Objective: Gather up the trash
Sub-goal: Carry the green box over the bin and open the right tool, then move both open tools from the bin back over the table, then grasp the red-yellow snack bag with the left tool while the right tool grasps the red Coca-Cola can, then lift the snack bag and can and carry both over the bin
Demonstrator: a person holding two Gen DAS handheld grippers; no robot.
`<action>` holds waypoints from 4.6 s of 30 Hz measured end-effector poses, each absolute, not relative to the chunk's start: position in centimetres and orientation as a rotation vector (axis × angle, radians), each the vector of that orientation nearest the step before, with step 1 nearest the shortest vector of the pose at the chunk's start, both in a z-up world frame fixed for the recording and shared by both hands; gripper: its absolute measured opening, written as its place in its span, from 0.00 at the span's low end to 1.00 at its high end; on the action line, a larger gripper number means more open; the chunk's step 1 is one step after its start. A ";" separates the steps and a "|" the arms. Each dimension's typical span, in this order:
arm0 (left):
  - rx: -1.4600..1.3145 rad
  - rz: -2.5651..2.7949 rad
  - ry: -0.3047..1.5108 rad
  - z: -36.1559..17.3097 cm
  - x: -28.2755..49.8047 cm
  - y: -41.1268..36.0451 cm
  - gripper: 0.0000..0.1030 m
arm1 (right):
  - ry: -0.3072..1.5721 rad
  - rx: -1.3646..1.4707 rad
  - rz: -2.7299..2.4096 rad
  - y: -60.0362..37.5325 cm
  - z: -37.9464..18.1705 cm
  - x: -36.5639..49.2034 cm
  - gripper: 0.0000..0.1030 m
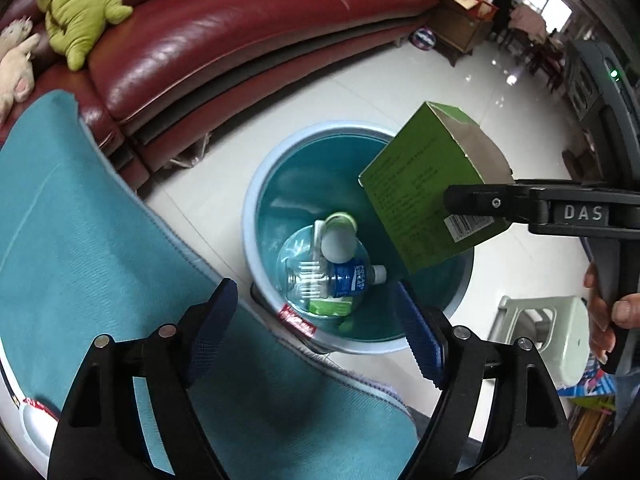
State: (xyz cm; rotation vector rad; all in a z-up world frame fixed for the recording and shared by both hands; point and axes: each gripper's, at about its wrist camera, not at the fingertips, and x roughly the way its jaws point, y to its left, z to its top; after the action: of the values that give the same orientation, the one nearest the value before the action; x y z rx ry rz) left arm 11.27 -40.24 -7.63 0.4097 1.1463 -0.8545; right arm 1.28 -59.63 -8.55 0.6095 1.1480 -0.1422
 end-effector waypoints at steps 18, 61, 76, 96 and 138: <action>0.300 -0.777 1.126 -4.5 10.7 -32.1 0.88 | 1.194 0.530 -0.140 -54.7 -6.1 1.4 0.77; -0.184 -0.069 1.038 -2.2 8.6 20.9 0.89 | 1.326 0.067 0.510 -4.7 -0.1 13.3 0.80; -0.302 -0.038 1.060 -4.8 9.8 24.6 0.89 | 1.391 0.059 0.612 2.3 -3.4 16.1 0.80; -0.206 -0.151 1.031 -5.9 11.6 20.4 0.53 | 1.405 0.066 0.604 -0.2 -5.0 14.4 0.57; 0.081 -0.571 0.908 3.4 7.0 -5.7 0.11 | 1.129 0.434 0.391 -26.9 -1.6 6.2 0.57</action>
State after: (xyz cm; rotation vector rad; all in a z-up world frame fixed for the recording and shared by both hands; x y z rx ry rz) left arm 7.01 -5.69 3.41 0.0815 0.9084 -0.5706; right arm 6.22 -26.88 -1.56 0.4343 1.1293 0.3910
